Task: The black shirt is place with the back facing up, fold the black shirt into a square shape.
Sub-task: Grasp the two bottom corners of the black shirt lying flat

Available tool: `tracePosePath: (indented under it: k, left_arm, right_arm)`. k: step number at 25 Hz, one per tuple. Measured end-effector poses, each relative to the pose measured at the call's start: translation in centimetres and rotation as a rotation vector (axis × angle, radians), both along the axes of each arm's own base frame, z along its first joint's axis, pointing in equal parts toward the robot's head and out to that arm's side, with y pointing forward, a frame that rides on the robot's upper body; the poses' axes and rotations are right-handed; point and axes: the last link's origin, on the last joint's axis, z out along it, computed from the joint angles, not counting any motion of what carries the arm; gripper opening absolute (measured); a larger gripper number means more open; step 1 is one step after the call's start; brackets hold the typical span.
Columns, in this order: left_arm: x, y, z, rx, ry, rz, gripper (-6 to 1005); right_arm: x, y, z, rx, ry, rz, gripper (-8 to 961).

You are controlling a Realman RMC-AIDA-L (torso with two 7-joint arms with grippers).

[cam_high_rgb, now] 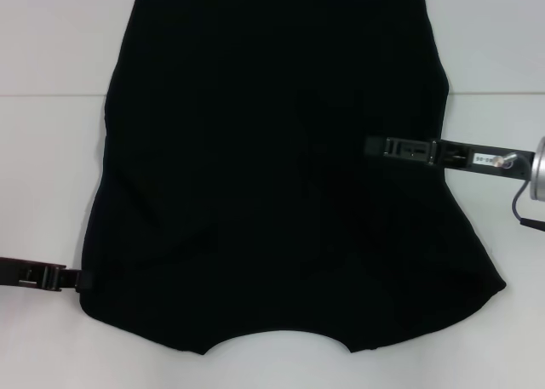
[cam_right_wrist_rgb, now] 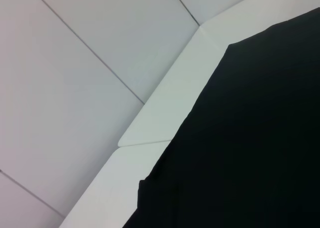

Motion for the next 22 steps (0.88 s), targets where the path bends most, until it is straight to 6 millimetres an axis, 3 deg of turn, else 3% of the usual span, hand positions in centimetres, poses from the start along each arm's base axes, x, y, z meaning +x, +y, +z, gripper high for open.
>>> tracePosePath:
  k: [6,15,22]
  left_arm:
    - [0.7,0.0,-0.1,-0.003,-0.051,-0.012,66]
    - [1.1,0.0,-0.4,0.018,-0.109,-0.012,66]
    - [1.1,-0.1,-0.9,0.013,-0.129,-0.005,66]
  right_arm:
    - [2.2,-0.8,1.6,-0.026,-0.009,-0.065,823]
    - [8.9,-5.6,5.7,-0.099,-0.032,-0.257,822]
    - [10.9,-7.4,6.0,-0.134,-0.067,-0.316,822]
